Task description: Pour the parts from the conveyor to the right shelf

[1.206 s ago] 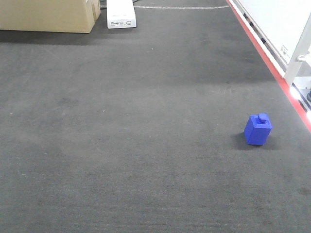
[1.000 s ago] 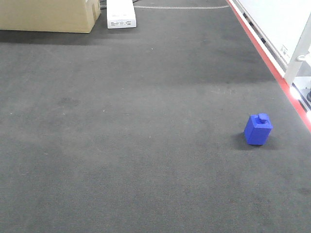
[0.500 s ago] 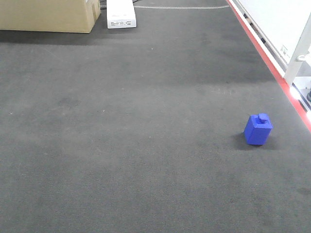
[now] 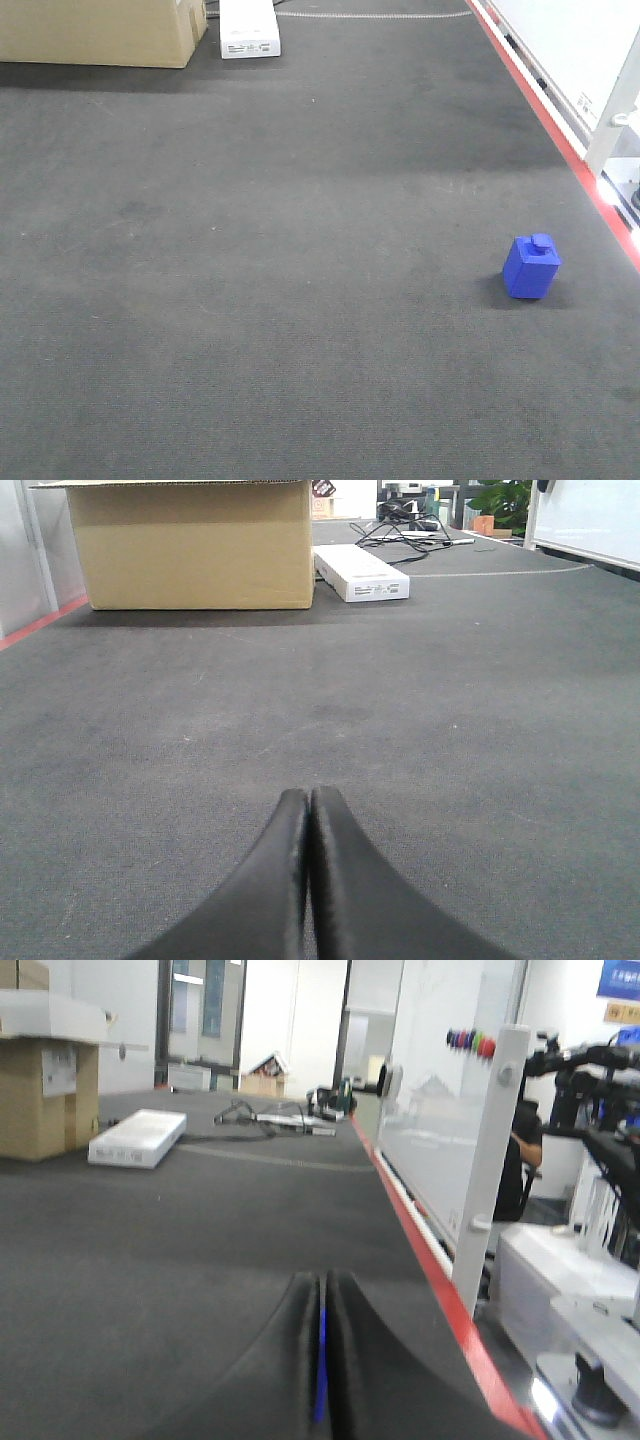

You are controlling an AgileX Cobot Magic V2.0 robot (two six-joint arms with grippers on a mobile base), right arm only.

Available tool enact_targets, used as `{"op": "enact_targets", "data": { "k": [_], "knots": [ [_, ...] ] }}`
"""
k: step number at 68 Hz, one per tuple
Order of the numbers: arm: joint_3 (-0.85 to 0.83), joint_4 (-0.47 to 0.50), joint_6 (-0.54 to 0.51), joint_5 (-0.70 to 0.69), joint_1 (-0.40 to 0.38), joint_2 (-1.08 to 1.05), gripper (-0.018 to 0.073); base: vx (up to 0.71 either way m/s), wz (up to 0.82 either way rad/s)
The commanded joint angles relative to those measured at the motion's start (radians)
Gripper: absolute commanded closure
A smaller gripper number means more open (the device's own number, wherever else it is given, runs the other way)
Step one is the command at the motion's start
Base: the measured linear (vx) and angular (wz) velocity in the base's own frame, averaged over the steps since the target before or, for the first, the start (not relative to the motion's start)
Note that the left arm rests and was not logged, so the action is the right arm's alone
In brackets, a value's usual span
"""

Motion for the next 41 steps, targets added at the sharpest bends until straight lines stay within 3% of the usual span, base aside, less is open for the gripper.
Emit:
{"op": "enact_targets", "data": {
  "k": [1, 16, 30, 41],
  "knots": [
    [0.0, -0.01, -0.008, -0.167, -0.005, -0.015, 0.0565, 0.0, 0.0],
    [-0.034, -0.01, -0.01, -0.365, -0.005, -0.015, 0.0565, 0.0, 0.0],
    [-0.237, -0.01, -0.027, -0.341, -0.005, 0.009, 0.0565, 0.0, 0.0],
    [-0.41, -0.003, -0.021, -0.265, -0.005, 0.149, 0.0565, 0.0, 0.0]
  ]
}}
